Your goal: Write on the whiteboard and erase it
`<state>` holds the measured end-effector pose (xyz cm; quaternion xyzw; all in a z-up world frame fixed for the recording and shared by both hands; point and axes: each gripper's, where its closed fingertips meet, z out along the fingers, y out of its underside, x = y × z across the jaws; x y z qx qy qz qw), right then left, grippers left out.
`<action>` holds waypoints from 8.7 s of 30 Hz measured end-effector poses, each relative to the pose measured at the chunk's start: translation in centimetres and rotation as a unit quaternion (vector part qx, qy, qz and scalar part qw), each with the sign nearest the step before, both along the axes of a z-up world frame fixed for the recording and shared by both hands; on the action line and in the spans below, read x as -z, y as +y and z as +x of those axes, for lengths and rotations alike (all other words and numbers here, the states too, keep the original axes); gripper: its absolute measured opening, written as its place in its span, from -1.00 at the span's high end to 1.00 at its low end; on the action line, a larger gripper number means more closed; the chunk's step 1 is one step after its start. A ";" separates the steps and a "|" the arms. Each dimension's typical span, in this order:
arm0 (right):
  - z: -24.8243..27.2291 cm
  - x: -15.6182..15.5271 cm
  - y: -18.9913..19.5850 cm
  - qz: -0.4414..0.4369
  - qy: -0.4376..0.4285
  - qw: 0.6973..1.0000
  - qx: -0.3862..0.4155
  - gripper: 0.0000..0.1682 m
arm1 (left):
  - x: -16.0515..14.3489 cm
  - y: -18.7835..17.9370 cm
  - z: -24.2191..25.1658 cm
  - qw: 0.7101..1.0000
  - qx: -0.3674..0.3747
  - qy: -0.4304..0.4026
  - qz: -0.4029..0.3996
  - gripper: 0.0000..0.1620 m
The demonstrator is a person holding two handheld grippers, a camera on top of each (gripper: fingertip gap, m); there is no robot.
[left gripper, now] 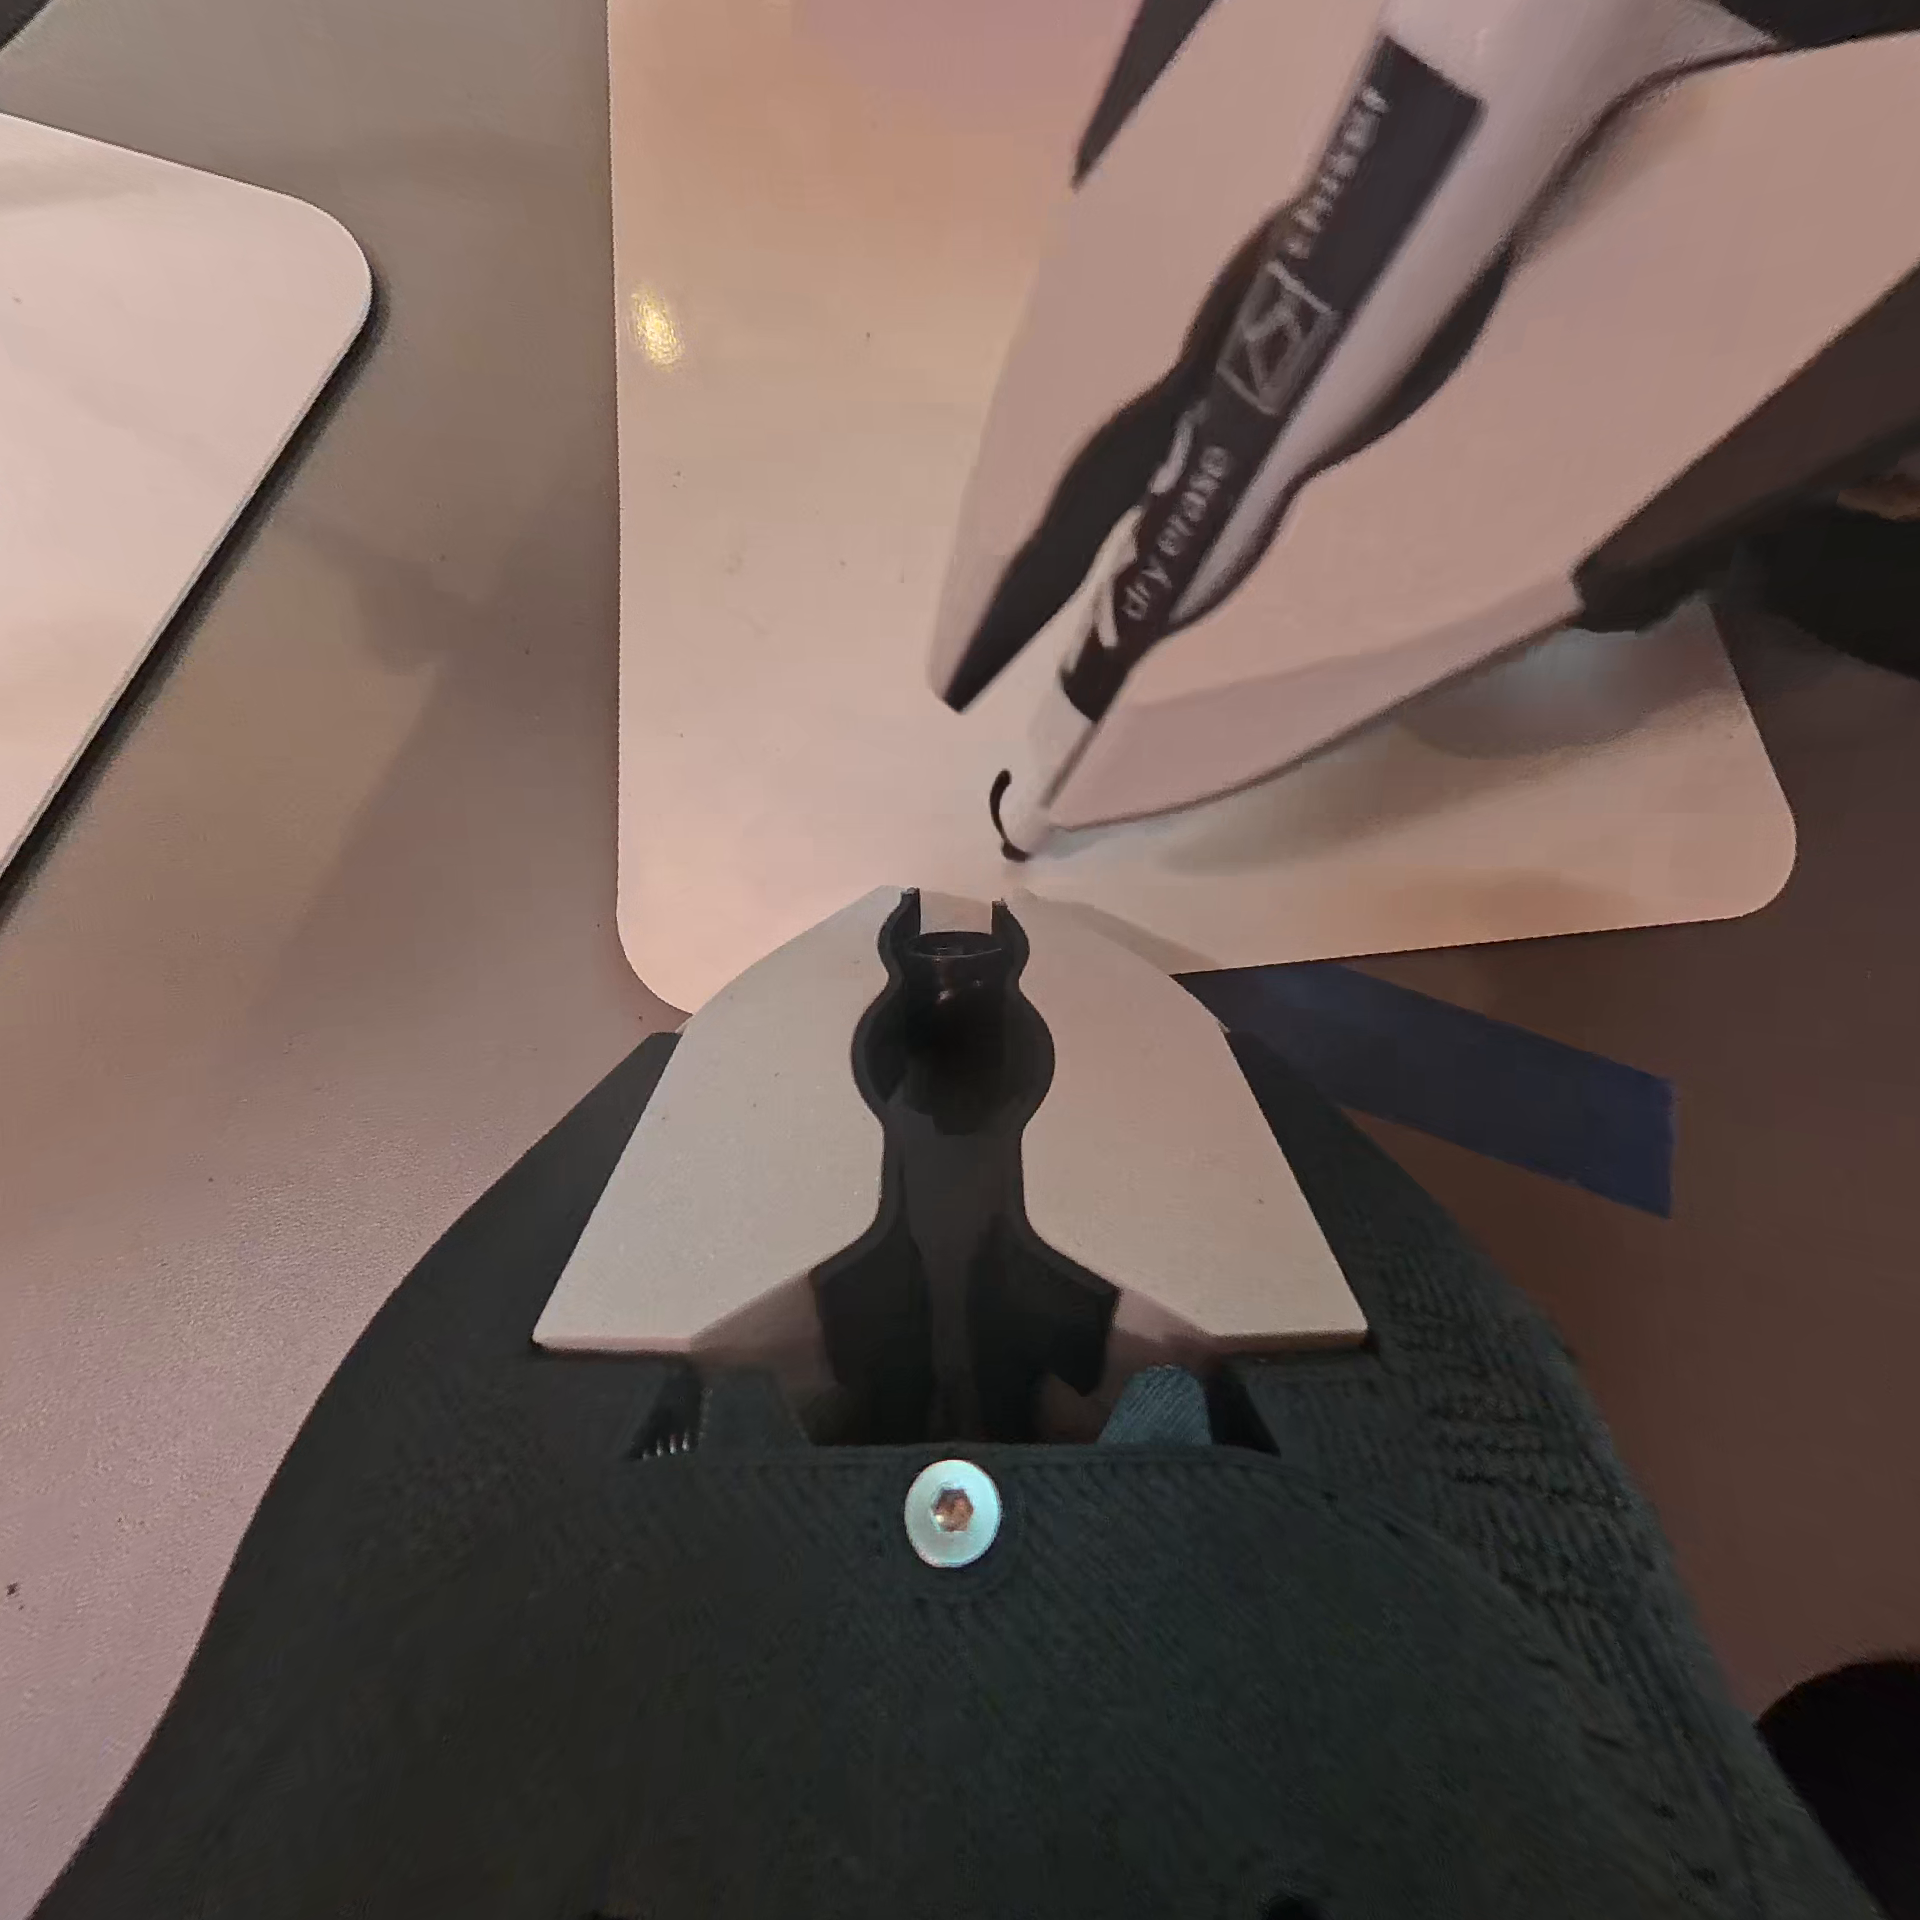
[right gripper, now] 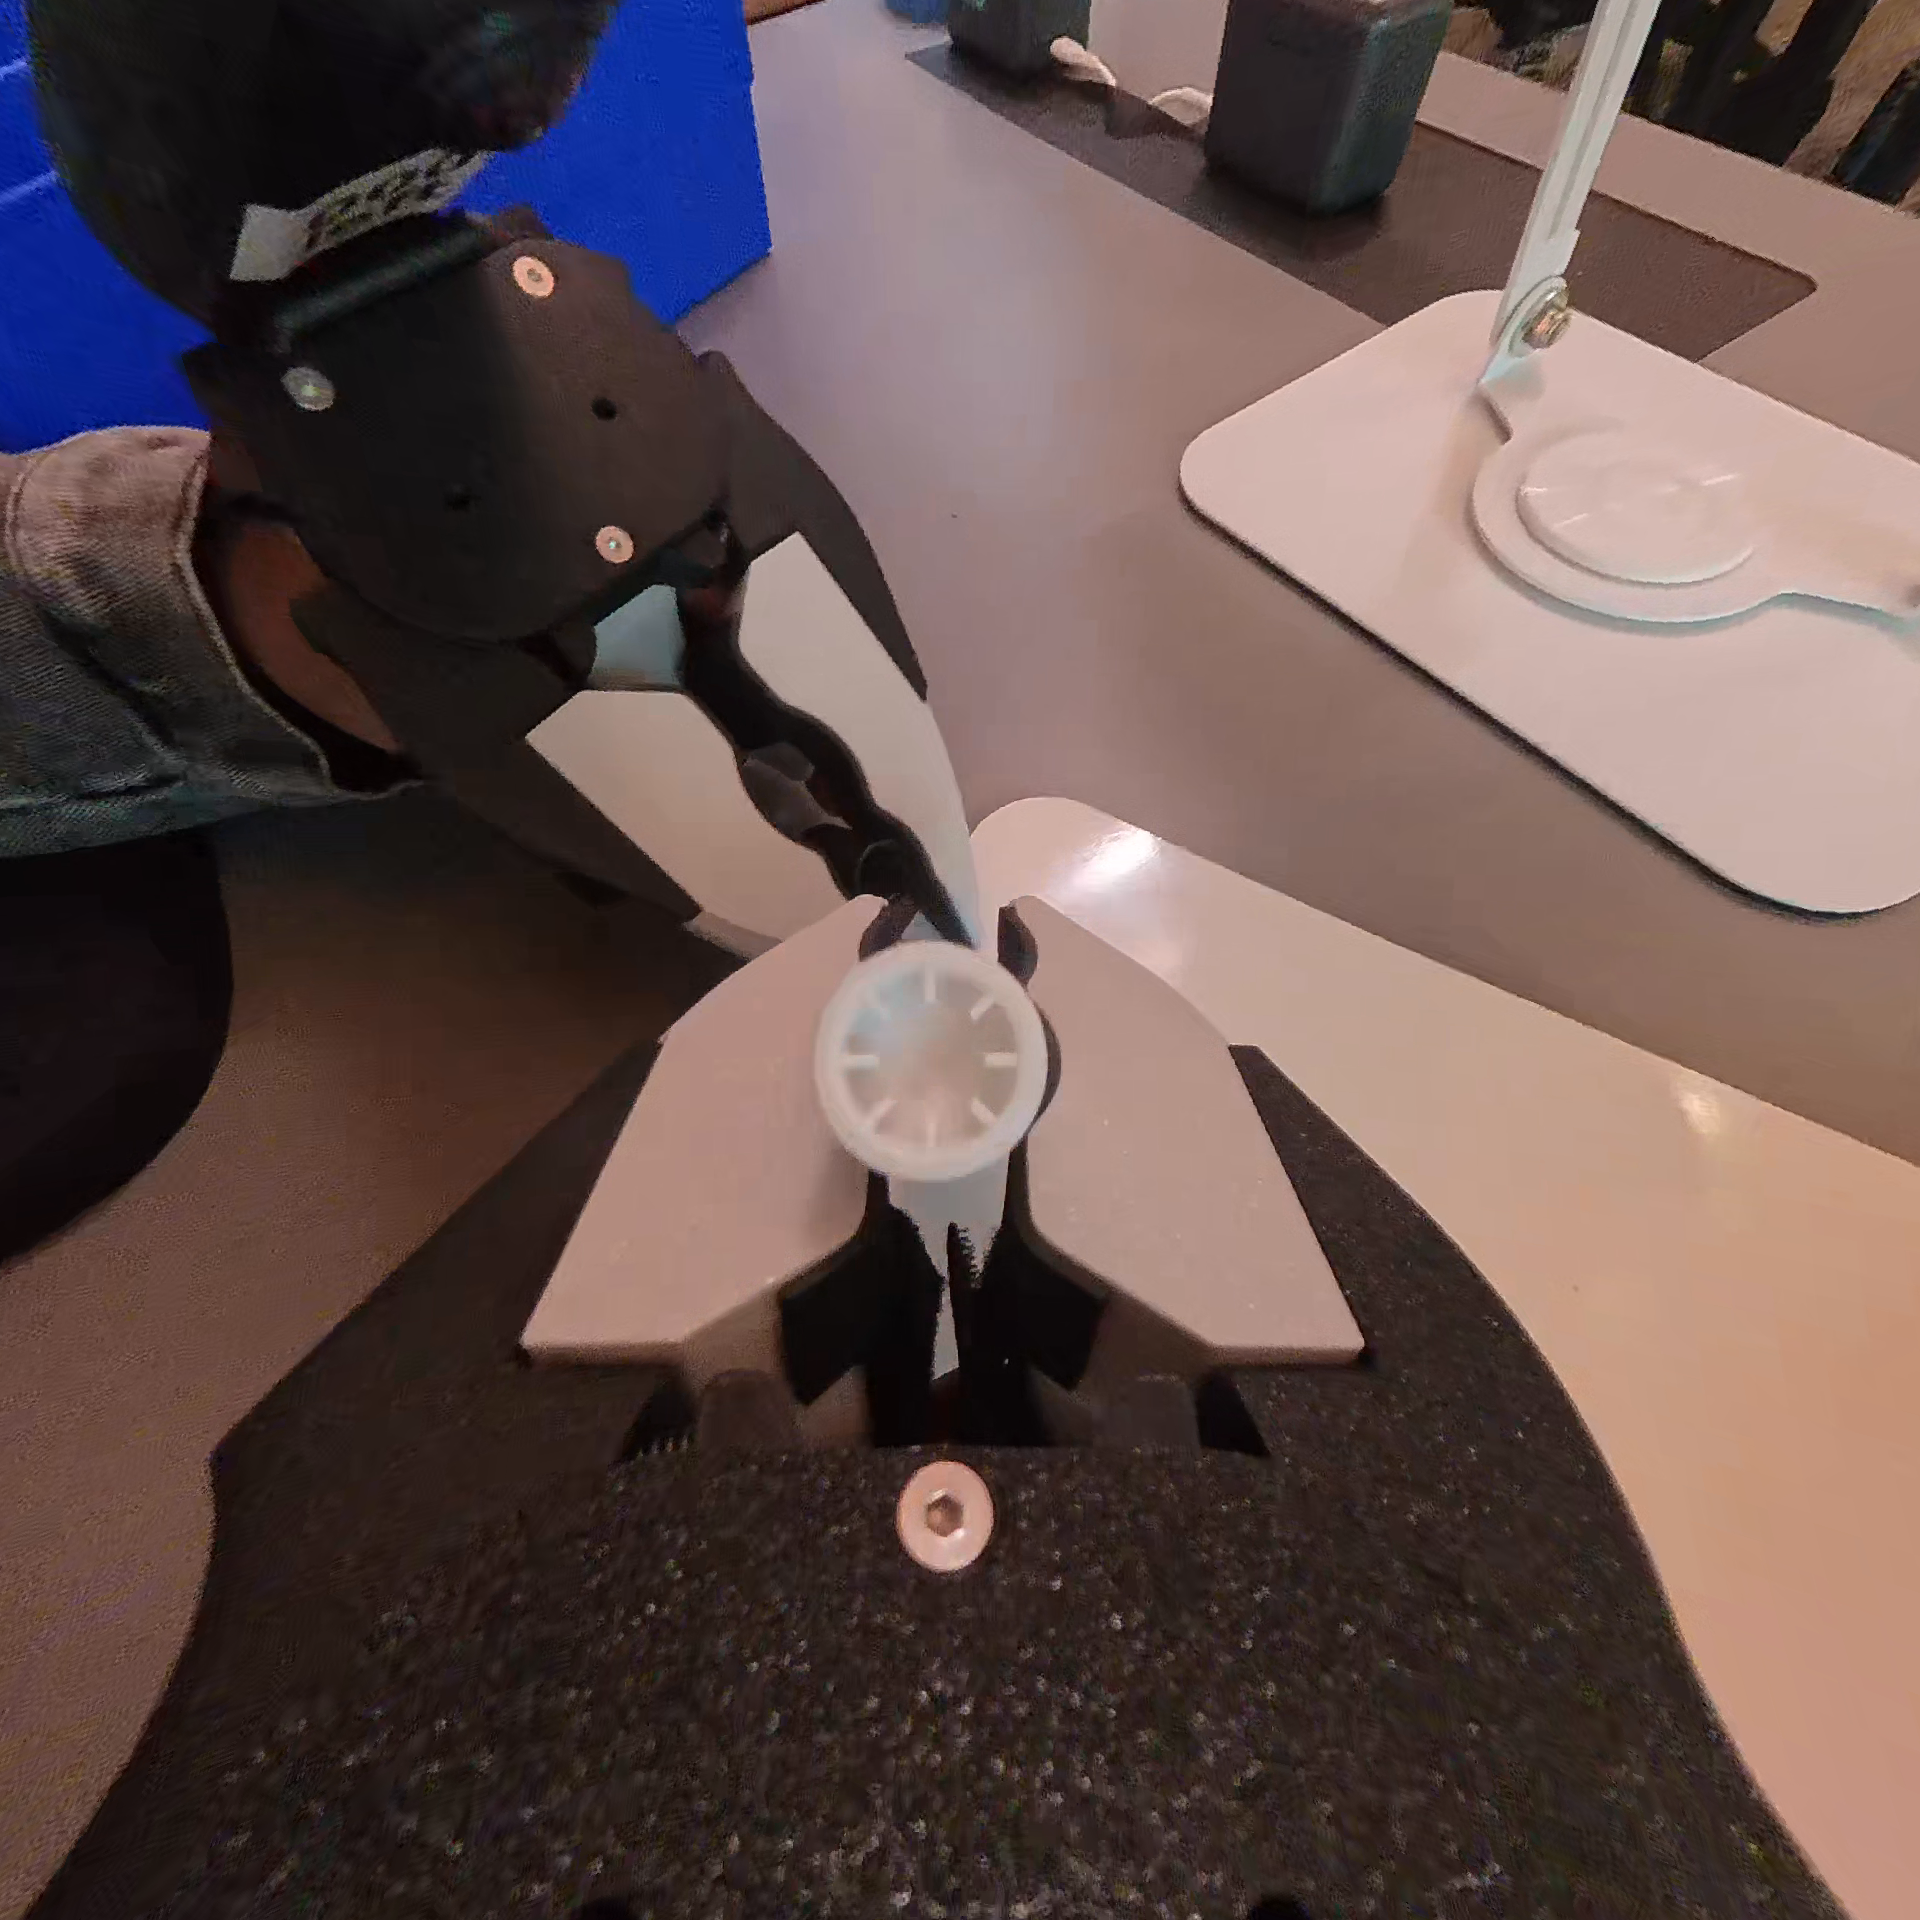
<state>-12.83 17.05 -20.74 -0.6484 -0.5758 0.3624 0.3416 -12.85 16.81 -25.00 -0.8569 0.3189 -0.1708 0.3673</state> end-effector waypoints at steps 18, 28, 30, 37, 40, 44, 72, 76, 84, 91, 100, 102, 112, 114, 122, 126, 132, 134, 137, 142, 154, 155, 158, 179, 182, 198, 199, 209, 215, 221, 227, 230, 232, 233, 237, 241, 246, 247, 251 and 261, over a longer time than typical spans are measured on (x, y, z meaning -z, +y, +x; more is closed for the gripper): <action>1.1 -1.0 1.9 0.024 0.007 0.999 0.024 0.77 | 0.0 0.0 0.0 1.000 0.003 -0.001 0.000 0.83; 2.2 0.0 3.1 0.035 -0.014 0.998 0.043 0.77 | 0.0 0.0 0.1 1.000 0.003 -0.001 0.001 0.83; 2.8 0.1 2.9 0.031 -0.017 0.998 0.045 0.78 | 0.0 0.0 0.1 1.000 0.003 -0.001 0.001 0.83; 4.9 0.1 1.6 0.024 -0.024 0.998 0.060 0.78 | 0.0 0.1 0.1 1.000 0.003 -0.002 0.000 0.83; 5.5 0.2 2.8 0.029 -0.026 0.996 0.078 0.77 | 0.0 0.1 0.1 1.000 0.003 -0.001 0.001 0.83; 6.6 0.2 4.7 0.035 -0.032 0.994 0.102 0.78 | 0.0 0.1 0.1 1.000 0.003 -0.002 0.000 0.83; 5.7 -0.9 6.8 0.036 -0.006 0.992 0.122 0.77 | 0.0 0.0 0.1 1.000 0.004 -0.004 0.000 0.83; 6.1 -0.4 6.8 0.036 -0.018 0.992 0.120 0.78 | 0.0 0.0 0.1 1.000 0.004 -0.004 0.001 0.83; 7.3 0.2 8.3 0.045 -0.034 0.988 0.141 0.77 | 0.0 0.0 0.1 1.000 0.005 -0.005 0.001 0.83; 8.7 0.2 10.9 0.051 -0.040 0.983 0.172 0.77 | 0.0 0.0 0.1 1.000 0.005 -0.005 0.001 0.83; 7.1 0.3 10.2 0.054 -0.039 0.986 0.155 0.77 | 0.0 0.0 0.1 1.000 0.005 -0.004 0.002 0.83; 8.0 0.3 10.7 0.054 -0.042 0.984 0.166 0.77 | 0.0 0.0 0.1 1.000 0.006 -0.005 0.001 0.83; 9.4 -0.2 9.8 0.052 -0.044 0.983 0.171 0.78 | 0.0 0.0 0.1 1.000 0.006 -0.005 0.001 0.83; 9.3 -0.6 11.1 0.055 -0.037 0.982 0.179 0.78 | 0.0 0.0 0.1 1.000 0.006 -0.005 0.001 0.83; 8.6 -0.1 14.3 0.055 -0.048 0.980 0.183 0.78 | 0.0 0.0 0.1 1.000 0.007 -0.006 0.001 0.83; 8.6 0.0 14.3 0.057 -0.050 0.980 0.182 0.78 | 0.0 0.0 0.1 1.000 0.007 -0.006 0.001 0.83; 8.8 0.3 14.4 0.055 -0.054 0.980 0.184 0.78 | 0.0 0.0 0.1 1.000 0.007 -0.005 0.001 0.83; 9.0 0.3 14.2 0.053 -0.057 0.980 0.186 0.77 | 0.0 0.0 0.1 1.000 0.007 -0.005 0.001 0.83; 9.7 0.3 13.0 0.045 -0.056 0.980 0.186 0.77 | 0.0 0.0 0.1 1.000 0.007 -0.006 0.001 0.83; 10.7 0.3 10.9 0.042 -0.058 0.980 0.186 0.78 | 0.0 0.0 0.1 1.000 0.007 -0.006 0.001 0.83; 9.1 0.4 14.6 0.055 -0.058 0.978 0.191 0.77 | 0.0 0.0 0.1 1.000 0.007 -0.006 0.001 0.83; 9.2 0.4 14.5 0.055 -0.059 0.978 0.191 0.78 | 0.0 0.0 0.1 1.000 0.007 -0.006 0.001 0.83; 10.2 0.4 14.2 0.053 -0.063 0.977 0.196 0.77 | 0.0 0.0 0.1 1.000 0.007 -0.007 0.000 0.83; 10.4 -2.1 10.9 0.011 0.025 0.983 0.183 0.77 | 0.0 -0.2 0.3 1.000 0.013 -0.009 -0.001 0.83; 10.1 -4.1 9.6 0.014 0.062 0.985 0.162 0.78 | 0.0 -0.2 0.3 1.000 0.016 -0.011 -0.003 0.83; 7.3 -13.4 -0.6 0.001 0.303 0.951 -0.054 0.77 | -9.8 -0.1 1.9 0.975 0.006 -0.148 0.163 0.84; 7.7 -13.9 -0.6 -0.012 0.322 0.945 -0.056 0.77 | -10.5 -0.4 2.1 0.974 0.004 -0.152 0.169 0.84; 8.2 -14.2 -2.2 -0.073 0.345 0.931 -0.089 0.77 | -6.7 -2.0 2.7 0.979 -0.014 0.010 0.204 0.84; 7.4 -13.2 -2.4 -0.118 0.335 0.930 -0.091 0.77 | -6.1 -2.2 2.9 0.973 0.005 0.046 0.225 0.84; 5.9 -11.1 -2.9 -0.143 0.299 0.939 -0.092 0.78 | -6.1 -2.3 4.0 0.973 0.014 0.026 0.230 0.83; 4.7 -9.4 -3.4 -0.128 0.262 0.953 -0.081 0.77 | -6.4 -2.6 4.5 0.970 0.021 0.032 0.240 0.84; 4.4 -8.9 -3.6 -0.122 0.251 0.957 -0.082 0.77 | -6.0 -2.8 5.2 0.971 0.032 0.035 0.234 0.84; 4.1 -8.4 -4.0 -0.123 0.237 0.960 -0.087 0.77 | -6.0 -2.9 5.7 0.972 0.035 0.025 0.229 0.84; 4.1 -8.4 -4.1 -0.123 0.238 0.960 -0.087 0.77 | -5.8 -2.9 5.6 0.974 0.033 0.028 0.225 0.84; 4.1 -8.5 -4.2 -0.122 0.238 0.959 -0.091 0.77 | -6.0 -3.0 5.6 0.975 0.036 0.016 0.220 0.84; 4.1 -8.1 -4.4 -0.115 0.226 0.963 -0.094 0.77 | -5.8 -3.1 5.5 0.976 0.035 0.020 0.212 0.84; 3.3 -6.9 -5.2 -0.109 0.205 0.968 -0.099 0.77 | -5.5 -3.4 6.4 0.980 0.049 0.006 0.195 0.84; 3.3 -6.8 -5.2 -0.108 0.203 0.968 -0.099 0.77 | -5.3 -3.5 6.6 0.981 0.048 0.002 0.188 0.84; 3.2 -6.0 -5.4 -0.077 0.180 0.976 -0.095 0.78 | -4.6 -3.7 7.2 0.986 0.043 -0.065 0.145 0.85; 2.6 -5.9 -5.2 -0.096 0.200 0.972 -0.083 0.77 | -4.3 -3.8 7.4 0.987 0.028 -0.113 0.112 0.87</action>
